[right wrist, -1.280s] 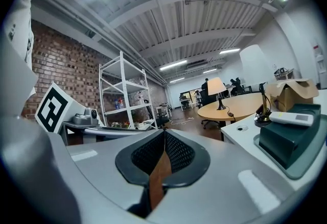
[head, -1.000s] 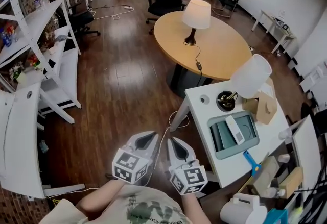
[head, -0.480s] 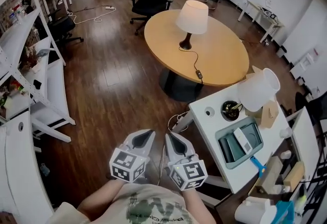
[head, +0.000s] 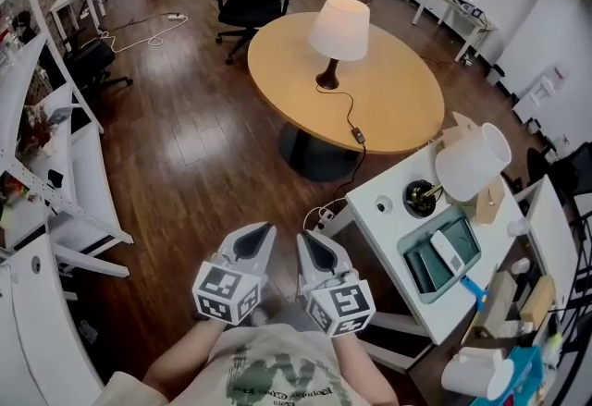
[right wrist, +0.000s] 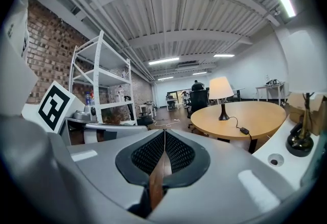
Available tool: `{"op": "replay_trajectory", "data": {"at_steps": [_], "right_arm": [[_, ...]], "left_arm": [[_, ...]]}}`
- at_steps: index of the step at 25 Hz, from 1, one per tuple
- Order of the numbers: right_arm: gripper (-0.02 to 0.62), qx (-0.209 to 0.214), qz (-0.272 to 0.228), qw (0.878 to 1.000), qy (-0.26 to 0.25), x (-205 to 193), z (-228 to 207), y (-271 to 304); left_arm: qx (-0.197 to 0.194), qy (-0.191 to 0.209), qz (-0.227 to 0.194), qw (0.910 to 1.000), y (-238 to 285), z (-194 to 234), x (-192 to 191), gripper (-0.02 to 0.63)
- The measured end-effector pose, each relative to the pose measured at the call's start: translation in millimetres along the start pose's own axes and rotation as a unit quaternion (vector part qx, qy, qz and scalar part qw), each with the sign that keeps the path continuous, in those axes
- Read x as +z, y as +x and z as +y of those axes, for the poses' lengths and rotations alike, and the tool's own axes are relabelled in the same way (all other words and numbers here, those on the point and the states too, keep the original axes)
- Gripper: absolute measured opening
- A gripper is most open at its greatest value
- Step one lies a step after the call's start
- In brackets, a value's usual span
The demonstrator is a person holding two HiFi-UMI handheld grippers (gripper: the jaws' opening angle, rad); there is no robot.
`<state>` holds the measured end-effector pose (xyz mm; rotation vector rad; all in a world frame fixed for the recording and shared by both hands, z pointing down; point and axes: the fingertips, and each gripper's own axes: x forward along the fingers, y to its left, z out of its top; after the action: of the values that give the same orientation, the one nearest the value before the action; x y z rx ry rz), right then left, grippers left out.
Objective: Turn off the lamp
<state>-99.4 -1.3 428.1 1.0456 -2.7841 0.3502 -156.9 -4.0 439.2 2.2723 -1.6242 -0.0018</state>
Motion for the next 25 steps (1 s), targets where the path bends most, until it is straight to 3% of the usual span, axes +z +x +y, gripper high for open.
{"op": "replay_trajectory", "data": {"at_steps": [13, 25], "right_arm": [[0.006, -0.003, -0.011, 1.0, 0.012, 11.0, -46.1, 73.9], [0.01, -0.033, -0.024, 0.999, 0.026, 49.4, -167.6, 146.6]], "left_arm": [[-0.008, 0.017, 0.019, 0.9997, 67.3, 38.4, 10.4, 0.0], [-0.037, 0.034, 0.043, 0.9978, 208.9, 59.1, 45.0, 0.0]]}}
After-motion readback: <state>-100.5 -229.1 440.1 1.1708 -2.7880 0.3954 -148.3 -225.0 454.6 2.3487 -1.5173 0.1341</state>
